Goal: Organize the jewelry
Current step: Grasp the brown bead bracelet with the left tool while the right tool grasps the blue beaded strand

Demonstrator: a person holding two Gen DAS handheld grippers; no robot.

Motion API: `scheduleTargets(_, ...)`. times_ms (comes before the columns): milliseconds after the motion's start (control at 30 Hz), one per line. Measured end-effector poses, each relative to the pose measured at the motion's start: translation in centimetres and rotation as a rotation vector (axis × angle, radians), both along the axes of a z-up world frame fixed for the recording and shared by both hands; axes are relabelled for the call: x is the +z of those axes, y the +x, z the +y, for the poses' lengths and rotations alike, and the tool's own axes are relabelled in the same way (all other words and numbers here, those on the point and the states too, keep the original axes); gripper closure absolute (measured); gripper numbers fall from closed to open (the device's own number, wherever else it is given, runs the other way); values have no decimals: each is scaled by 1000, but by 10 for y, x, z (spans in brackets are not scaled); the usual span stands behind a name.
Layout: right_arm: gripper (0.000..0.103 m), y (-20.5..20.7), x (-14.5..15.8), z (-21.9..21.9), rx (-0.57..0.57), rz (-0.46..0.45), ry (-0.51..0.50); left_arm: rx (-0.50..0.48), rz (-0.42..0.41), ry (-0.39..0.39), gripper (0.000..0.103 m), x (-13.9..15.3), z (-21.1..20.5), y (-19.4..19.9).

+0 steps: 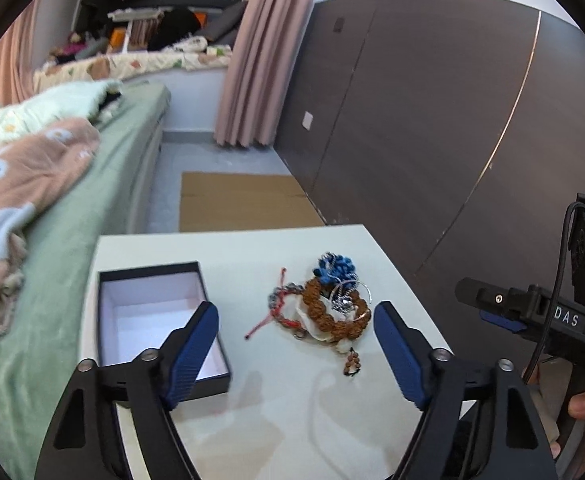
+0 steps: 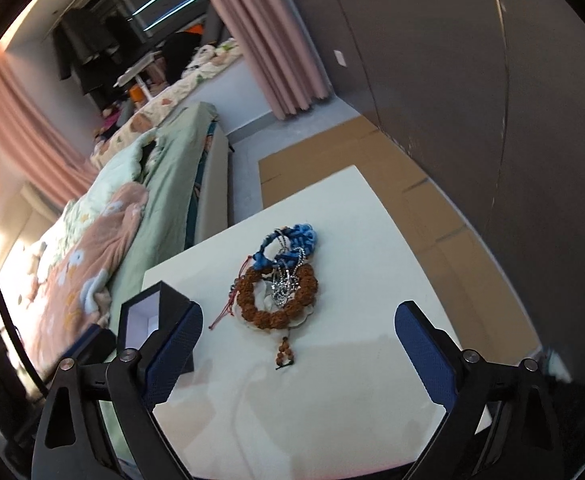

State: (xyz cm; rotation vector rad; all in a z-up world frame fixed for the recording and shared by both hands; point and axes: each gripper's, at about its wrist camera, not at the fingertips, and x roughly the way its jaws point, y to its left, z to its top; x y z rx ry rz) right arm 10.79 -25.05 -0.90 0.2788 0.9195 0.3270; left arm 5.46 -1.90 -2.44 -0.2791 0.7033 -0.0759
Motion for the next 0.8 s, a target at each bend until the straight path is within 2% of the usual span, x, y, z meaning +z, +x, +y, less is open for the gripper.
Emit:
scheduleTargets(133, 6, 11, -8, 0, -23, 32, 4, -28, 19, -2, 32, -8, -7, 14)
scheduleTargets(300, 15, 25, -15, -3, -64, 73, 22, -55, 34, 9, 35, -18, -17, 29)
scheduleTargets(433, 17, 39, -22, -5, -101, 105, 63, -69, 70, -5, 43, -30, -20, 46)
scheduleTargets(533, 22, 49, -30, 1, -93, 138, 97, -72, 104, -36, 47, -41, -20, 57)
scheduleTargets(667, 39, 62, -52, 13, -77, 214, 135, -65, 144, -87, 49, -53, -17, 68)
scheduleTargets(800, 47, 75, -73, 21, -68, 276, 158, -54, 161, -126, 50, -59, -12, 77)
